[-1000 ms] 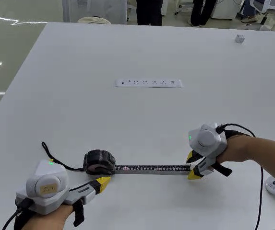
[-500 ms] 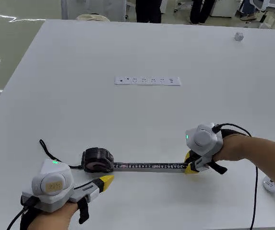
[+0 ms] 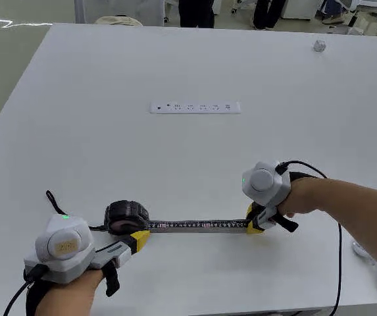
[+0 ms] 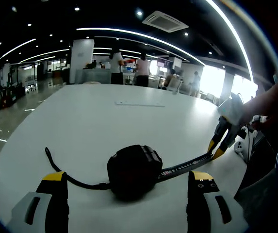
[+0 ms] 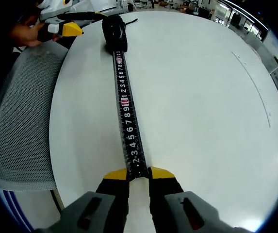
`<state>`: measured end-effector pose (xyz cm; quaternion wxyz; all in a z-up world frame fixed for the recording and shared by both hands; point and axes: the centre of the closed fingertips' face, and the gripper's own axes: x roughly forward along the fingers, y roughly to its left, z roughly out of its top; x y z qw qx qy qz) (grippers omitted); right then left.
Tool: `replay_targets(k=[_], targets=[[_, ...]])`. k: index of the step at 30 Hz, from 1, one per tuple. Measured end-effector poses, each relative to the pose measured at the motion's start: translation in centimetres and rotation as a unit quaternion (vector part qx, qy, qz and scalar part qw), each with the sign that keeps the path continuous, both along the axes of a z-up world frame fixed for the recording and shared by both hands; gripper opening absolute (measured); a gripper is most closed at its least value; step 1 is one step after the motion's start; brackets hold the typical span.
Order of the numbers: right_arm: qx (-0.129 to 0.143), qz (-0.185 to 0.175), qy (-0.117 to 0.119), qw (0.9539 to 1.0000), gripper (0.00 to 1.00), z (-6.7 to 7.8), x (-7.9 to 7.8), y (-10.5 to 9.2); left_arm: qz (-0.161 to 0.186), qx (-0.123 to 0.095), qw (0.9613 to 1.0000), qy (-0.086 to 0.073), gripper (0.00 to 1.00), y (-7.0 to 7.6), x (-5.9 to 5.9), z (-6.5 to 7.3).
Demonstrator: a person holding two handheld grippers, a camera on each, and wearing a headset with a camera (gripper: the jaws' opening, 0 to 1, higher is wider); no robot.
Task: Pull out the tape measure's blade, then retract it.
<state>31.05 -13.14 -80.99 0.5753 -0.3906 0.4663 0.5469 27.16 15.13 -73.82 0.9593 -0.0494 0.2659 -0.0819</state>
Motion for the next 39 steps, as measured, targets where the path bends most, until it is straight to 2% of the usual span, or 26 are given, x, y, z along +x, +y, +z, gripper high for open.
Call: replay_targets(k=[5,7,17,20,24,28,31,39], targets=[[-0.034,-0.001,-0.001,0.9994,0.15,-0.1,0.1,0.0,0.002,-0.004,1.0,0.001,1.0,-0.7,0.8,0.0],[-0.039,0.0,-0.001,0.9992,0.15,-0.1,0.0,0.0,0.02,-0.021,0.9995,0.008,1.0,-0.5,1.2,-0.1],[-0.04,-0.008,0.0,0.9992,0.15,0.0,0.1,-0.2,0.026,-0.008,0.9994,0.022,1.0,-0.5,2.0,-1.6],[-0.038,-0.016,0.0,0.9991,0.15,0.0,0.1,-0.2,0.023,-0.011,0.9992,0.029,0.96,-0.8,2.3,-2.2],[-0.03,-0.024,-0.002,0.9992,0.15,-0.1,0.2,-0.2,0.028,-0.014,0.999,0.033,0.93,-1.0,2.8,-2.2],[-0.029,-0.031,-0.003,0.9991,0.15,-0.1,0.2,-0.2,0.032,-0.004,0.9988,0.037,0.83,-0.8,3.2,-2.1],[-0.036,-0.032,-0.004,0.9988,0.15,-0.1,0.2,-0.1,0.036,-0.014,0.9982,0.047,0.83,-0.9,3.5,-2.4],[-0.028,-0.039,-0.006,0.9988,0.15,-0.1,0.2,-0.2,0.03,-0.005,0.9981,0.054,0.8,-1.6,4.1,-2.8]])
